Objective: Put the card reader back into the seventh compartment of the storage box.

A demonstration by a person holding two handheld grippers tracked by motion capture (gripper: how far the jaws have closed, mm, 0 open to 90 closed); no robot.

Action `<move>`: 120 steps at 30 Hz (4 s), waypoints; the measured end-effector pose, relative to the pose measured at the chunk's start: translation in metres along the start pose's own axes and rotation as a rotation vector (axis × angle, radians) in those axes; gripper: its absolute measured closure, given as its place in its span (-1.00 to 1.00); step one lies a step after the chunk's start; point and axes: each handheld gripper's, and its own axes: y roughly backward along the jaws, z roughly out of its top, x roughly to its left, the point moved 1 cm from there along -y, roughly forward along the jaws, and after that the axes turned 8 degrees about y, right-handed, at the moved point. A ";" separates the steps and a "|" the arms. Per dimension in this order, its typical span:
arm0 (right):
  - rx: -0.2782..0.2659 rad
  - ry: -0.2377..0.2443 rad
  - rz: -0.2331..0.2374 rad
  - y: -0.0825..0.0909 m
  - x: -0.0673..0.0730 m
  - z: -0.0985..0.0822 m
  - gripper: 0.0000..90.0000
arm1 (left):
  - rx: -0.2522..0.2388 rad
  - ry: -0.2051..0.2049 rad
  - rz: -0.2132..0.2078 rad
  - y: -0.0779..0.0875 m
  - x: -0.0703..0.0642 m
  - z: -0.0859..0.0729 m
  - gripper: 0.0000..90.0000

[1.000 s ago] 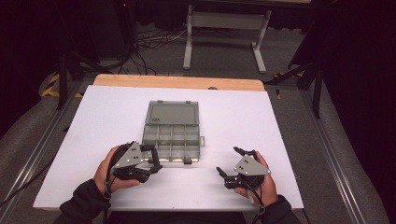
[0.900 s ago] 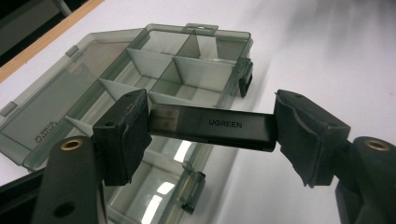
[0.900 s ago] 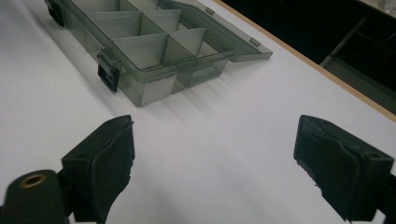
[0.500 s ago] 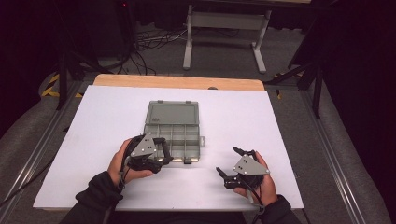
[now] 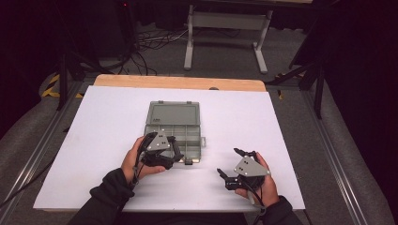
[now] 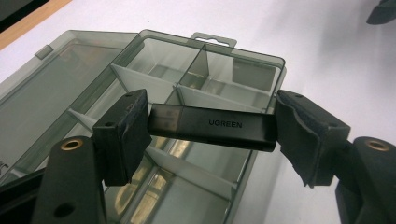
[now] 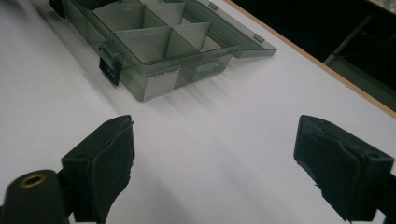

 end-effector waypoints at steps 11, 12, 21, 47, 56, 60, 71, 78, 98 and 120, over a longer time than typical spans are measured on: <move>0.005 0.002 0.003 -0.001 0.000 -0.001 -0.70 | 0.022 0.013 0.010 -0.011 0.000 0.001 -0.35; 0.006 0.002 0.003 -0.001 0.000 -0.001 -0.70 | 0.021 0.019 0.010 -0.011 0.000 0.001 -0.35; 0.015 0.006 0.007 -0.002 0.000 -0.002 -0.70 | 0.016 0.039 0.011 -0.012 0.000 0.000 -0.35; 0.005 0.010 0.000 -0.001 0.000 -0.001 -0.71 | 0.006 0.018 0.020 -0.008 -0.004 0.002 -0.39; -0.001 0.007 -0.002 0.000 0.000 -0.001 -0.71 | -0.023 0.003 0.019 0.001 -0.006 0.003 -0.41; -0.003 0.007 -0.005 0.001 0.000 -0.001 -0.71 | -0.042 -0.026 0.038 0.009 -0.006 0.005 -0.43; -0.014 0.002 -0.006 0.002 0.000 0.001 -0.70 | -0.103 -0.078 0.067 0.031 -0.010 0.007 -0.48; -0.020 0.000 -0.009 0.003 0.000 0.001 -0.70 | -0.130 -0.092 0.085 0.042 -0.011 0.008 -0.49; -0.029 -0.002 -0.010 0.004 -0.001 0.002 -0.70 | -0.166 -0.112 0.119 0.059 -0.010 0.002 -0.55; -0.032 0.003 -0.005 0.005 0.001 0.003 -0.70 | -0.170 -0.118 0.156 0.080 -0.005 -0.010 -0.56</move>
